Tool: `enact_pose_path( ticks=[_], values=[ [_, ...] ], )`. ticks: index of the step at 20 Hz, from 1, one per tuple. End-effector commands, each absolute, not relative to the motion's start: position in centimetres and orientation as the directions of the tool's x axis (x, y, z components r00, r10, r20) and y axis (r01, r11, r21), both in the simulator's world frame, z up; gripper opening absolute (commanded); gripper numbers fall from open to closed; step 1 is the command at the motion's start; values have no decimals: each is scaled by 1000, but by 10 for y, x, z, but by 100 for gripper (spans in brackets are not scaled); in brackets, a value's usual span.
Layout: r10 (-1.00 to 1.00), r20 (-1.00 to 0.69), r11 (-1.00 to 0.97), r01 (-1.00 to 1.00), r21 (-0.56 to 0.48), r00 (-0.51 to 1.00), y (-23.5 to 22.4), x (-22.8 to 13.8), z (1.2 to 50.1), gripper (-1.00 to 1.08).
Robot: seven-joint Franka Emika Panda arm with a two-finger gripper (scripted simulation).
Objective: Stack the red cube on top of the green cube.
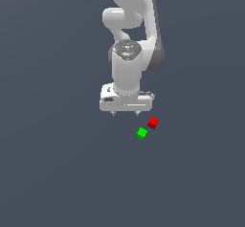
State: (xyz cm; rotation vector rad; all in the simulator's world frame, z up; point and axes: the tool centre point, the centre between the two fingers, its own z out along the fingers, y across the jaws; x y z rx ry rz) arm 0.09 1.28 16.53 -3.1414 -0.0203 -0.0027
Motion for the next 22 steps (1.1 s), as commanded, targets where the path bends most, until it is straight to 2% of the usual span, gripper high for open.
enact_pose_path(
  ticks=[1, 12, 22],
  values=[
    [13, 2, -1000, 13, 0, 1000, 13, 1, 165, 100],
    [-45, 2, -999, -45, 0, 999, 27, -7, 156, 100],
    [-191, 1, -981, -191, 0, 981, 64, -24, 131, 100]
  ],
)
